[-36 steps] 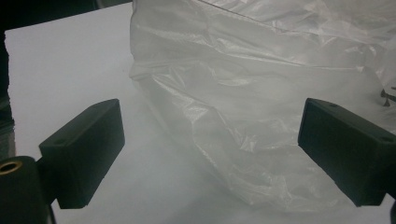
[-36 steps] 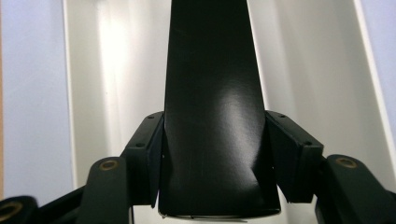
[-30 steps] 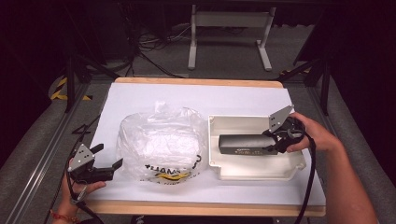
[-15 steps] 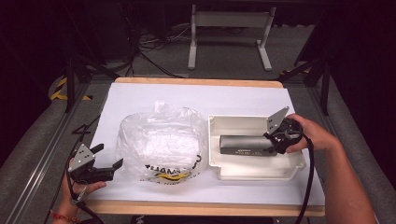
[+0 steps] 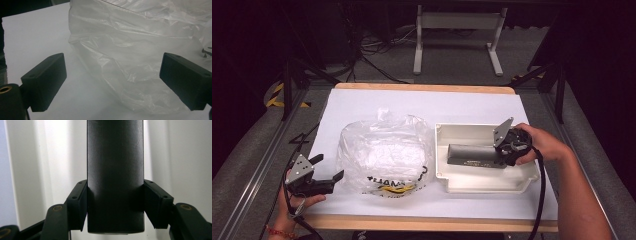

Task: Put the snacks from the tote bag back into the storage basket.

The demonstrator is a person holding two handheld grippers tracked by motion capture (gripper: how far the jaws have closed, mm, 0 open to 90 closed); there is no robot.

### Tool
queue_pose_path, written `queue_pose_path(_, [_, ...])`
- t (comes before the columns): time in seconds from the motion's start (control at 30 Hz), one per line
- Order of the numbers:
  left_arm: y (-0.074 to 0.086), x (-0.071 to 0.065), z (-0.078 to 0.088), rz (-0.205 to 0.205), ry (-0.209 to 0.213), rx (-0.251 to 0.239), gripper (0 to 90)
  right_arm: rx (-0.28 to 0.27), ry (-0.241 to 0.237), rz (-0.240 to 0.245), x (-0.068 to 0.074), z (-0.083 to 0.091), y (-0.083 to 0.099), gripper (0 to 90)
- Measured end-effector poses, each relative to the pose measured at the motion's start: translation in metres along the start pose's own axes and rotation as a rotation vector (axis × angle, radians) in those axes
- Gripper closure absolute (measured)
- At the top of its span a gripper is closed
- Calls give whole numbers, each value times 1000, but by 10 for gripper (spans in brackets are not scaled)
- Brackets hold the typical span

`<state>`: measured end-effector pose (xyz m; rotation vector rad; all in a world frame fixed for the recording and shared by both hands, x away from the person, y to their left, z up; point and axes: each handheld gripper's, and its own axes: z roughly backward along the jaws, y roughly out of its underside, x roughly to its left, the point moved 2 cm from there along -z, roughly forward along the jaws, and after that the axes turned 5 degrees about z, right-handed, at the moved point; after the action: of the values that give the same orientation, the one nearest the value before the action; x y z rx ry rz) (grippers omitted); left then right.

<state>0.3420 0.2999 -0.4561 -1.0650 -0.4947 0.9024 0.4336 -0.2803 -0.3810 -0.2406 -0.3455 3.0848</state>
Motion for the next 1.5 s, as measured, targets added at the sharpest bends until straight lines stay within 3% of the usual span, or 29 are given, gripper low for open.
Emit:
queue_pose_path(0.43, [0, 0, 3, -5, 5, -8, 79, 51, 43, -4, 0, -2, 0, 407])
queue_pose_path(0.53, [-1, 0, 2, -3, 5, -8, 79, 78, 61, -24, -1, 0, 1, 382])
queue_pose_path(0.67, [-1, 0, 2, -3, 4, -7, 79, 66, 82, -18, 0, 3, 0, 374])
queue_pose_path(1.1, [0, 0, 3, -6, 8, -7, 79, -60, 162, -37, 6, 19, -2, 369])
queue_pose_path(1.17, [0, 1, 3, 0, 6, -10, 79, -105, 181, -28, 10, 24, -4, 361])
queue_pose_path(1.5, [-1, 1, 4, -1, 6, -11, 79, -154, 221, -67, 13, 30, -1, 349])
